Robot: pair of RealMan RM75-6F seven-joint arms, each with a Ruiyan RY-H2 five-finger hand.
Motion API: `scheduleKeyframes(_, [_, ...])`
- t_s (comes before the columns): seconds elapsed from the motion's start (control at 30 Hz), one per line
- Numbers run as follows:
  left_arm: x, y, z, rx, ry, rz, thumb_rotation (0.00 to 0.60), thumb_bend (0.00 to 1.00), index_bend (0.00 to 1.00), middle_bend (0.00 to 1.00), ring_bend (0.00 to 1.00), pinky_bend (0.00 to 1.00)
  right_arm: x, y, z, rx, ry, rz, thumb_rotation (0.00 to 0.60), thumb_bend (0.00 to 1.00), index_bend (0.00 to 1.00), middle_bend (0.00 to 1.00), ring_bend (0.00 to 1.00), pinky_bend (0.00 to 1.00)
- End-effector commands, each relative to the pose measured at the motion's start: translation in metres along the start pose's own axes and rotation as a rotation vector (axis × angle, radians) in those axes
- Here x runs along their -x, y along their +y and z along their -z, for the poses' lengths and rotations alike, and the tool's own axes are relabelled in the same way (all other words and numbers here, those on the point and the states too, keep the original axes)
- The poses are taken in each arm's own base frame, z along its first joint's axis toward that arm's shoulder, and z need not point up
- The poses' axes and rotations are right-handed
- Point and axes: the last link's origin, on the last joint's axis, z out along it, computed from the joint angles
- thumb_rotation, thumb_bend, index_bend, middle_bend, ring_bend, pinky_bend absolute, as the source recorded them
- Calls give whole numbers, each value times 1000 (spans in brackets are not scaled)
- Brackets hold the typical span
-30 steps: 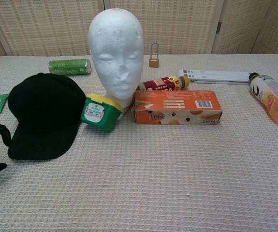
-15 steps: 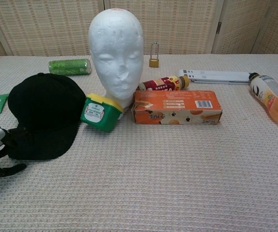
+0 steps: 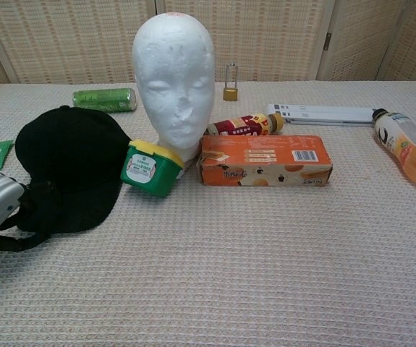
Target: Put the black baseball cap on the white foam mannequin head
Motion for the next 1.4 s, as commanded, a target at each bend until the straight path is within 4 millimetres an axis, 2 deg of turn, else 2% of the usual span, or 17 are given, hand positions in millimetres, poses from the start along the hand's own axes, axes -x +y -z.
scheduleKeyframes(0.03, [0, -2, -7, -18, 3, -1, 600, 312, 470, 1000, 1000, 1000, -2, 1, 1, 2, 10, -5, 600, 25, 0, 0, 0, 0])
scheduleKeyframes(0.33, [5, -15, -8, -71, -41, -24, 600, 397, 480, 1000, 1000, 1000, -1, 1, 1, 1, 0, 7, 600, 25, 0, 0, 0, 0])
scheduleKeyframes(0.5, [4, -20, -16, -95, -36, -37, 600, 459, 505, 1000, 1000, 1000, -1, 0, 1, 1, 0, 6, 600, 24, 0, 0, 0, 0])
scheduleKeyframes(0.7, [-4, -27, -28, -112, 14, -37, 600, 521, 587, 1000, 1000, 1000, -1, 0, 2, -6, -6, 2, 600, 25, 0, 0, 0, 0])
scheduleKeyframes(0.9, [-23, -41, -43, -148, 122, -25, 600, 459, 701, 1000, 1000, 1000, -1, -1, 4, -24, -20, -1, 600, 26, 0, 0, 0, 0])
scheduleKeyframes(1.2, [-59, -63, -63, -179, 312, -13, 600, 473, 732, 1000, 1000, 1000, 0, -3, 6, -43, -38, 2, 600, 24, 0, 0, 0, 0])
scheduleKeyframes(1.4, [-92, -80, -81, -166, 461, -65, 600, 493, 738, 1000, 1000, 1000, 1, -2, 6, -43, -45, 5, 600, 25, 0, 0, 0, 0])
